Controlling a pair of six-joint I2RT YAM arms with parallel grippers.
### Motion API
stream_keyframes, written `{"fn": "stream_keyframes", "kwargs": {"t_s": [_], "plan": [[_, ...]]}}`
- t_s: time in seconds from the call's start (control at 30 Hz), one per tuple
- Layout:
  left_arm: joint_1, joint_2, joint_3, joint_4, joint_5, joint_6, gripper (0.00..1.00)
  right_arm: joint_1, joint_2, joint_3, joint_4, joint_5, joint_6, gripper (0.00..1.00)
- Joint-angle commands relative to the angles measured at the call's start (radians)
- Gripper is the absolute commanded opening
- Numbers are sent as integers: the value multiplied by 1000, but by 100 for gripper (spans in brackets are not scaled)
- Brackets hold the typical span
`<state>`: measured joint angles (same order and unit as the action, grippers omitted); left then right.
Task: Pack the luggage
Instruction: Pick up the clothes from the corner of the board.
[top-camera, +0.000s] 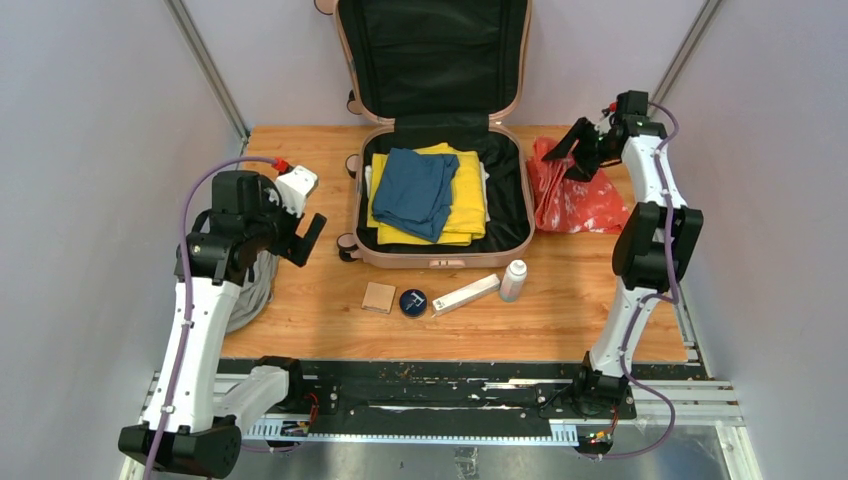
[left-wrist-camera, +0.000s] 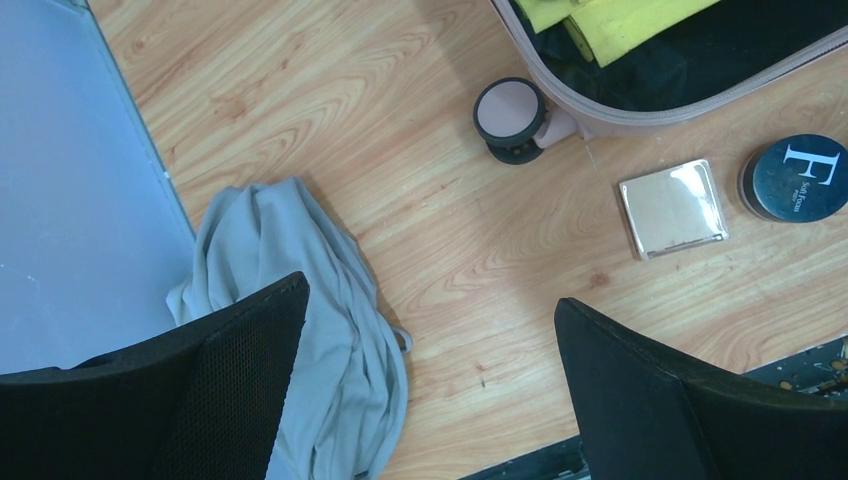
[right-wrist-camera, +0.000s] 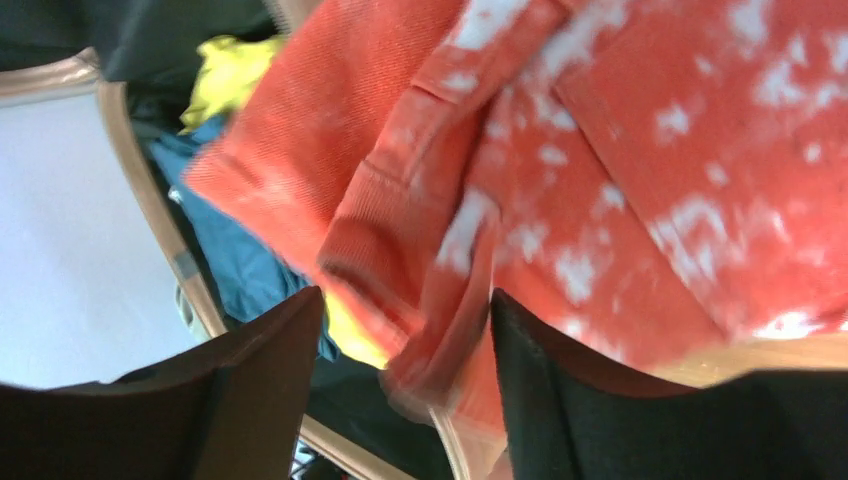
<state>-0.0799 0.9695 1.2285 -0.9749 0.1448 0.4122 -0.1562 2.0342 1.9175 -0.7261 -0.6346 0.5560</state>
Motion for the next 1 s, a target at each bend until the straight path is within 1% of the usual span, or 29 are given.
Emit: {"fn": "stream_keyframes", "kwargs": {"t_s": [0.0, 0.03, 0.07, 0.2, 0.27, 0.37, 0.43, 0.57, 0.67, 0.77, 0.9, 0.97], "plan": [[6, -28, 6, -13, -20, 18, 100, 13, 106, -31, -147, 132, -49, 83], [6, -31, 7, -16, -24, 22, 100, 10, 104, -33, -148, 133, -48, 96], [5, -32, 6, -19, -30, 25, 100, 6, 94, -34, -148, 145, -48, 99], [6, -35, 6, -25, -33, 28, 100, -37, -6, -21, -146, 256, -35, 100], [5, -32, 7, -25, -25, 22, 100, -74, -48, -16, -135, 340, -36, 100], [6, -20, 9, -25, -11, 15, 100, -120, -59, -2, -119, 459, -67, 100], [6, -12, 12, -25, -8, 12, 100, -147, -27, 11, -104, 489, -89, 100], [6, 4, 25, -28, -14, 15, 100, -182, 103, 87, -115, 490, -129, 100], [6, 20, 44, -42, -13, 16, 100, -201, 214, 178, -136, 491, -152, 100], [6, 34, 55, -47, -16, 18, 100, -208, 293, 262, -159, 523, -172, 100], [5, 56, 56, -47, -17, 18, 100, -214, 366, 318, -158, 499, -186, 99], [5, 71, 55, -47, -16, 20, 100, -214, 400, 339, -152, 462, -195, 98]]}}
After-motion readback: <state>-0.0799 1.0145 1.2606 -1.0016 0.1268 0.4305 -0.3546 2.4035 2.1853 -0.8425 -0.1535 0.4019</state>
